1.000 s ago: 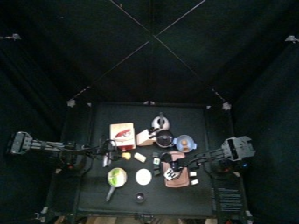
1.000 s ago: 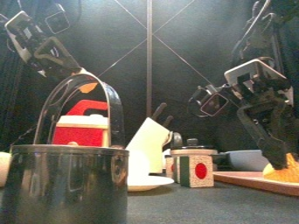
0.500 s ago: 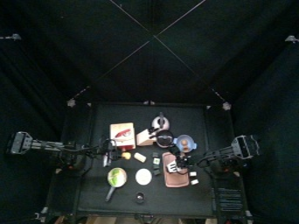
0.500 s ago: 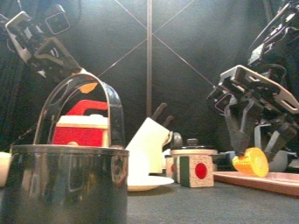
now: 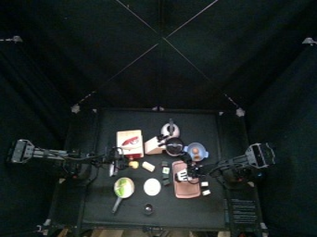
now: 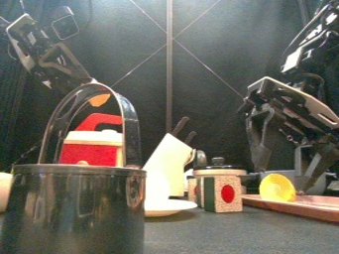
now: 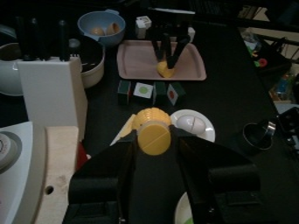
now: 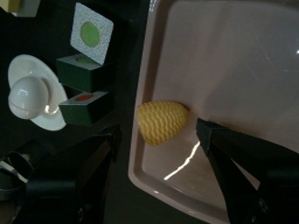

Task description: Grab corn bottom

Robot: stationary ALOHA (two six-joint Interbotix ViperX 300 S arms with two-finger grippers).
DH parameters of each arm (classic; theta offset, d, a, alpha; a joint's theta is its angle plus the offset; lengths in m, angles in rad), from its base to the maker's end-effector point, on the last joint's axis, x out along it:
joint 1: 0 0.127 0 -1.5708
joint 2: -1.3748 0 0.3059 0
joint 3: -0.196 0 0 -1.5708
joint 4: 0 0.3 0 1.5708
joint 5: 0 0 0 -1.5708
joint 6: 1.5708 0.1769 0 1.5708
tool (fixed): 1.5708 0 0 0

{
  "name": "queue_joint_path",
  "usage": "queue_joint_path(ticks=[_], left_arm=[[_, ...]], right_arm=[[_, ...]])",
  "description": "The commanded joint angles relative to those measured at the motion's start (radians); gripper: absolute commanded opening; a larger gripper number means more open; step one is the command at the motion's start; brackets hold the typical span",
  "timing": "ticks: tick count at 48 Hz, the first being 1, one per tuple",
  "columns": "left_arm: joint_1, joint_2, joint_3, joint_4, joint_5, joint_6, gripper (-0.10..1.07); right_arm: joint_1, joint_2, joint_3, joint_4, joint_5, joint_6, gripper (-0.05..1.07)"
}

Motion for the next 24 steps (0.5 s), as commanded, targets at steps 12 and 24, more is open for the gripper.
queue_joint_path(ticks=[12,24], left_arm=[[0.008,0.000,-0.008,0.000,-0.003,0.000,0.69],[0.017,0.000,-0.008,0.000,-0.003,0.000,0.69]], right_arm=[[0.017,-0.081,-0.026,-0.084,0.086,-0.034,0.98],[0.063,-0.173,-0.009,-0.267,0.230,-0.129,0.98]])
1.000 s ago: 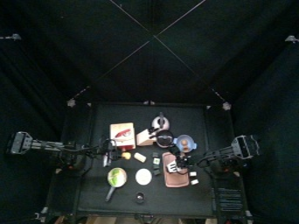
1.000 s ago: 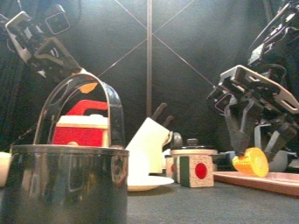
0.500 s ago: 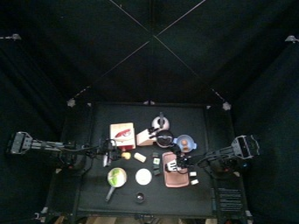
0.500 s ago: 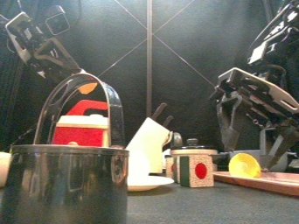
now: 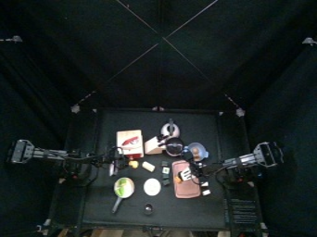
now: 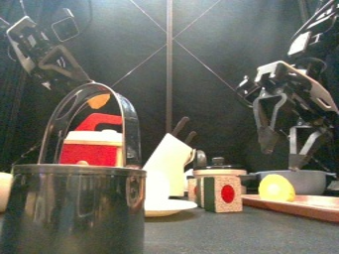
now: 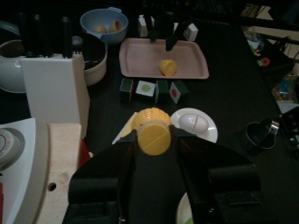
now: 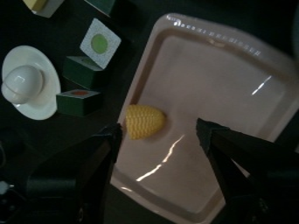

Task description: Grab corn bottom

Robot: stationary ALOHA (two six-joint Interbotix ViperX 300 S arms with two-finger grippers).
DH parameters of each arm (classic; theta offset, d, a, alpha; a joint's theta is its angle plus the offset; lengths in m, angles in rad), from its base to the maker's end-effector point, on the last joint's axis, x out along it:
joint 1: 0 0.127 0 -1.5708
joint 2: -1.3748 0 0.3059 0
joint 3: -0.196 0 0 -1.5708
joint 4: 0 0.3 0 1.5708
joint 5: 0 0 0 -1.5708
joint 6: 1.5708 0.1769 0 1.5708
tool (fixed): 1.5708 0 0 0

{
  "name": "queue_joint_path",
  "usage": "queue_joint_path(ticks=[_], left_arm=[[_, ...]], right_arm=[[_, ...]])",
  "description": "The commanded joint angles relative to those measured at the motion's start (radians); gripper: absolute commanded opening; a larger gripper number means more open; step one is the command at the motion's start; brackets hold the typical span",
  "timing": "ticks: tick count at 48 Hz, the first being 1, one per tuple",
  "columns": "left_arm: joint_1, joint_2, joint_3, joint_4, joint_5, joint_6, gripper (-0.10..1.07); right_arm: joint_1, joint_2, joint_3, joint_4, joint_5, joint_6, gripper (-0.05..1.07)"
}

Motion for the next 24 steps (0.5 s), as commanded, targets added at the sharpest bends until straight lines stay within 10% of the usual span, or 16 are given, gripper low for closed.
queue_joint_path(ticks=[1,24], left_arm=[[0.009,0.000,-0.012,-0.003,-0.003,0.000,0.69],[0.014,0.000,-0.003,-0.006,-0.003,0.000,0.69]], right_arm=[[0.026,-0.041,0.002,-0.077,0.020,-0.040,0.98],[0.110,0.049,0.014,-0.253,-0.003,-0.354,0.98]])
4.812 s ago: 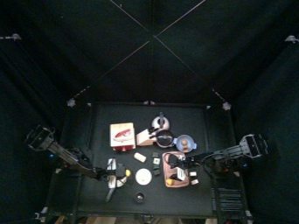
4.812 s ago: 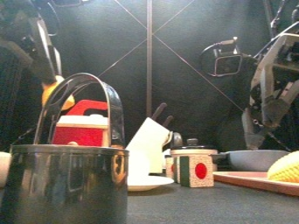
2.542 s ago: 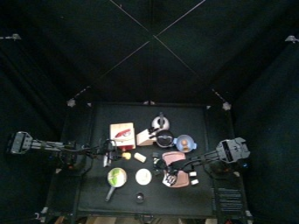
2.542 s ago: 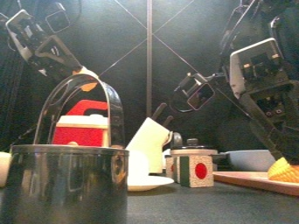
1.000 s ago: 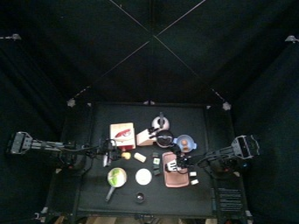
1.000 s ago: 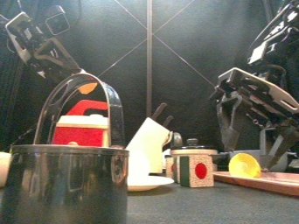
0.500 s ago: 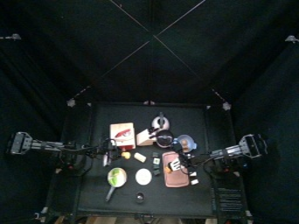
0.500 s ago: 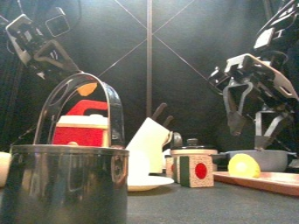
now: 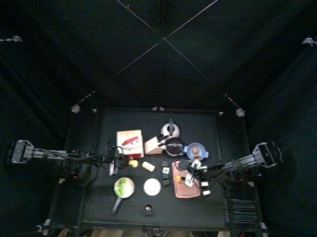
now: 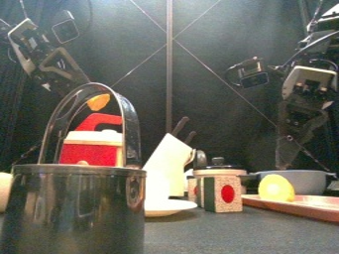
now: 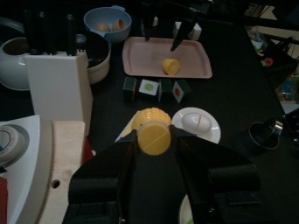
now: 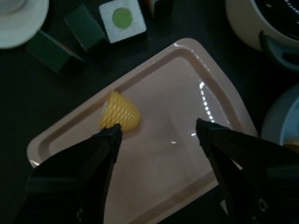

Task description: Grab corn bottom

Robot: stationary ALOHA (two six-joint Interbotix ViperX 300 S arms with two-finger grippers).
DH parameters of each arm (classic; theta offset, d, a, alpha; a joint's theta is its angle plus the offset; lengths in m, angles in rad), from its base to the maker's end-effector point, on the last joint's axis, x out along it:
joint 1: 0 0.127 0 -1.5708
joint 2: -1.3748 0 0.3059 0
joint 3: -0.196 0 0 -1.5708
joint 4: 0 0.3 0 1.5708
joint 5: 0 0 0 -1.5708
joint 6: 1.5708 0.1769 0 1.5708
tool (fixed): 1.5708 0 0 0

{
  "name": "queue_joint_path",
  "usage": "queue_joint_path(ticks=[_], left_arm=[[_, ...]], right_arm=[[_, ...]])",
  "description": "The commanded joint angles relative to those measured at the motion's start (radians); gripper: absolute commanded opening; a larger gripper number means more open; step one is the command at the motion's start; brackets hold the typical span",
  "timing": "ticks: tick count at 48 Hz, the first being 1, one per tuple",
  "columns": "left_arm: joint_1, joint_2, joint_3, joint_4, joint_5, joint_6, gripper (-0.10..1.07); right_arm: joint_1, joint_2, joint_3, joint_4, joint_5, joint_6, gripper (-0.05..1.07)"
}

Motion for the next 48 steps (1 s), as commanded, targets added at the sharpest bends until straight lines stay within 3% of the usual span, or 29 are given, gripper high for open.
queue_joint_path(ticks=[1,29,39,48], left_arm=[[0.003,0.000,-0.009,-0.006,-0.003,0.000,0.69],[0.017,0.000,-0.005,-0.008,-0.003,0.000,0.69],[0.017,0.000,-0.005,-0.008,-0.002,0.000,0.69],[0.018,0.000,-0.002,-0.009,-0.002,0.000,0.69]], right_arm=[[0.017,0.011,-0.014,-0.003,-0.006,-0.037,0.98],[0.071,0.175,-0.098,-0.037,-0.023,-0.080,0.98],[0.064,0.184,-0.100,-0.025,-0.020,-0.067,0.98],[0.037,0.176,-0.110,0.110,-0.014,-0.067,0.98]])
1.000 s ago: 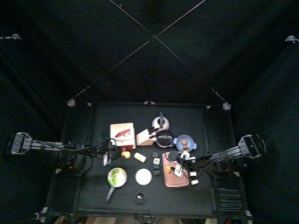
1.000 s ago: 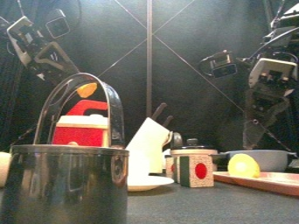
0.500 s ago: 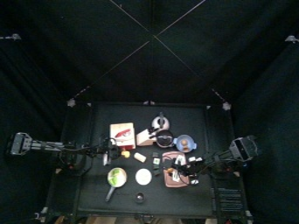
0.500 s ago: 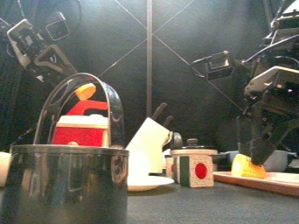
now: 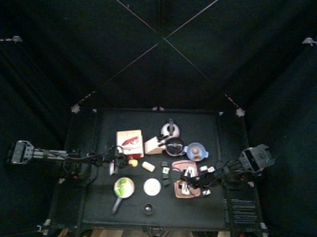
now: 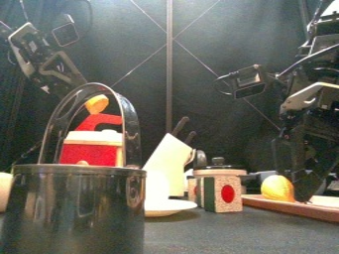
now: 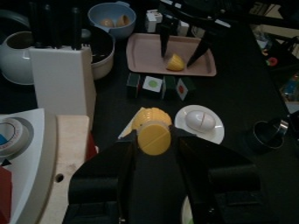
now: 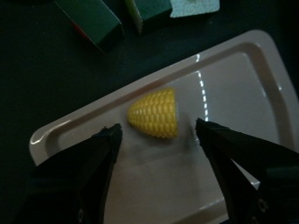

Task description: Grab corn bottom

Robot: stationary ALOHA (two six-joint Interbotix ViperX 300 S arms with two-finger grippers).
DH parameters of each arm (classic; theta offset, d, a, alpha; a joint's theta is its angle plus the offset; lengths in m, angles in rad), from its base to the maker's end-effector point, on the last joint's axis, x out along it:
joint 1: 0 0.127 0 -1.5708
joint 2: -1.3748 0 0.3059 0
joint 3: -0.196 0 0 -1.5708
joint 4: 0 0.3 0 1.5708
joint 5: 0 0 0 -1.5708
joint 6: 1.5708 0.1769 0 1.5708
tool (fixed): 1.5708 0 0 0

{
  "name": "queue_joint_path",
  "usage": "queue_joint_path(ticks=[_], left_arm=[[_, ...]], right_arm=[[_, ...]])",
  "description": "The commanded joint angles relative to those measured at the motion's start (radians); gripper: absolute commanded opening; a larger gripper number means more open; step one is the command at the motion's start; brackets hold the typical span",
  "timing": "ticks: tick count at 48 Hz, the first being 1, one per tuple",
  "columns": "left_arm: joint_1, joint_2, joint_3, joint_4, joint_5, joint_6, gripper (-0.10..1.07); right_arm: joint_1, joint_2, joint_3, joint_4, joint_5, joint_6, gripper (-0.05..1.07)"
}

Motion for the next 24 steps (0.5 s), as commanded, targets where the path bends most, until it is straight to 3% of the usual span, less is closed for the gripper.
queue_joint_path(ticks=[1,7,24], left_arm=[[0.003,0.000,-0.009,-0.005,-0.005,0.000,0.69],[0.003,0.000,-0.009,-0.012,-0.003,0.000,0.69],[0.003,0.000,-0.009,-0.012,-0.005,0.002,0.69]], right_arm=[[-0.026,-0.023,-0.021,0.086,0.003,-0.003,0.98],[-0.037,-0.035,-0.026,0.152,0.008,-0.011,0.98],[-0.043,-0.072,-0.052,0.204,0.040,-0.002,0.98]])
